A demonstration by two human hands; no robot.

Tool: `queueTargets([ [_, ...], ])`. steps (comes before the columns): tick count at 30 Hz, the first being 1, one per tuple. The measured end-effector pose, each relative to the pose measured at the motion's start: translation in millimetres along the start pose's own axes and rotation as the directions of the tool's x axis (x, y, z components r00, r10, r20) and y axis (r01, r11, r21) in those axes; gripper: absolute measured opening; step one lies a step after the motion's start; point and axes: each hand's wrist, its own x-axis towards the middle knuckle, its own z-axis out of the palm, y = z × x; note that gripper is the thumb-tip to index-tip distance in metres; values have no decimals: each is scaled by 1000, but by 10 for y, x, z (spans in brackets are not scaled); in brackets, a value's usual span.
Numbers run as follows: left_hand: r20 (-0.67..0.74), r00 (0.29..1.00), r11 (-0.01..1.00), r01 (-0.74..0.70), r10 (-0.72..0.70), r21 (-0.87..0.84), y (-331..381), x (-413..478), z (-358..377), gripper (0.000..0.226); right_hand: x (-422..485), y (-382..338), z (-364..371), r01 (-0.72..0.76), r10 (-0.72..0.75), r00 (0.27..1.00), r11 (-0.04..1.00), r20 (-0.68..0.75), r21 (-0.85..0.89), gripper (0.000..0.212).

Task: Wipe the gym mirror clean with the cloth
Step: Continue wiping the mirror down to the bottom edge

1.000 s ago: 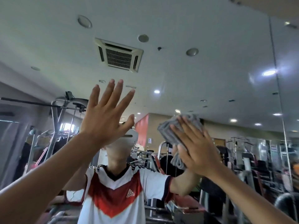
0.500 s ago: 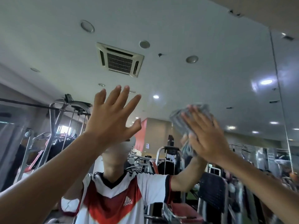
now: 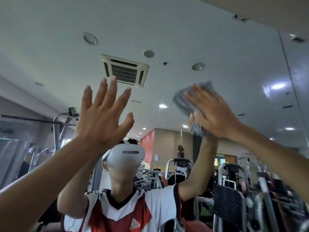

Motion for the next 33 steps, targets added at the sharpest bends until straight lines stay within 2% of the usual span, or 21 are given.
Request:
queueTargets([
  [1, 9, 1000, 1000, 8, -8, -3, -5, -3, 0, 72, 192, 10, -21, -141, 142, 989, 990, -29, 32, 65],
  [3, 7, 1000, 1000, 22, -22, -4, -7, -5, -3, 72, 608, -155, -32, -421, 429, 898, 903, -96, 90, 68],
  [4, 7, 1000, 1000, 22, -22, -5, -14, 4, -4, 72, 782, -301, -30, -507, 519, 845, 855, -128, 111, 66],
  [5, 13, 1000, 1000, 21, -21, -5, -14, 2, -2, 72, 883, -478, -22, -528, 541, 827, 841, -152, 118, 64],
  [6, 19, 1000, 1000, 23, -23, -4, -12, -8, -2, 72, 907, -648, 13, -482, 493, 854, 870, -166, 103, 64],
  [7, 23, 999, 1000, 29, -29, -3, -13, -13, 2, 72, 854, -801, 61, -374, 383, 908, 924, -170, 81, 65],
  [9, 14, 999, 999, 38, -38, 4, -17, -8, 0, 72, 585, -945, 107, -82, 87, 987, 996, -137, 44, 65],
  [11, 5, 1000, 1000, 27, -27, 6, -7, -14, -5, 71, 273, -776, 129, 122, -120, 989, 992, -86, 15, 61],
  [12, -4, 1000, 1000, 21, -21, 5, -8, -27, 0, 71, 143, -639, 114, 156, -156, 986, 988, -60, 0, 60],
  [14, -34, 999, 1000, 0, 1, 25, -46, -35, 6, 70, 28, -308, 61, 103, -103, 994, 995, -20, 10, 62],
  [17, -46, 994, 991, -96, 101, 97, -188, -15, -34, 73, 267, -26, -47, -121, 124, 992, 990, -33, 66, 67],
  [19, -54, 985, 981, -155, 162, 119, -302, -6, -63, 75, 644, -155, -106, -317, 326, 942, 942, -76, 106, 75],
  [21, -68, 983, 981, -164, 171, 101, -365, -25, -52, 75, 985, -462, -117, -459, 470, 878, 881, -94, 116, 71],
  [22, -78, 985, 985, -149, 155, 86, -380, -49, -30, 75, 1078, -670, -107, -468, 478, 873, 877, -100, 112, 66],
  [23, -86, 988, 989, -125, 131, 75, -389, -74, -13, 75, 1118, -877, -73, -412, 422, 901, 905, -104, 106, 62],
  [25, -82, 991, 993, -97, 102, 65, -397, -98, 5, 76, 976, -1205, -3, -178, 186, 978, 980, -96, 84, 58],
  [26, -75, 992, 993, -100, 104, 61, -404, -102, 5, 76, 834, -1267, 40, -62, 68, 994, 996, -83, 71, 58],
  [28, -72, 991, 993, -106, 109, 44, -417, -123, 5, 76, 585, -1193, 68, 41, -37, 997, 997, -61, 67, 59],
  [30, -68, 992, 994, -109, 110, 27, -434, -182, 19, 76, 583, -975, 16, -31, 34, 998, 997, -53, 68, 60],
  [32, -66, 989, 992, -129, 129, 19, -451, -256, 41, 76, 804, -850, -46, -241, 249, 965, 965, -78, 100, 62],
  [33, -74, 988, 991, -132, 132, 14, -465, -285, 45, 75, 967, -867, -61, -359, 372, 924, 924, -92, 134, 64],
])
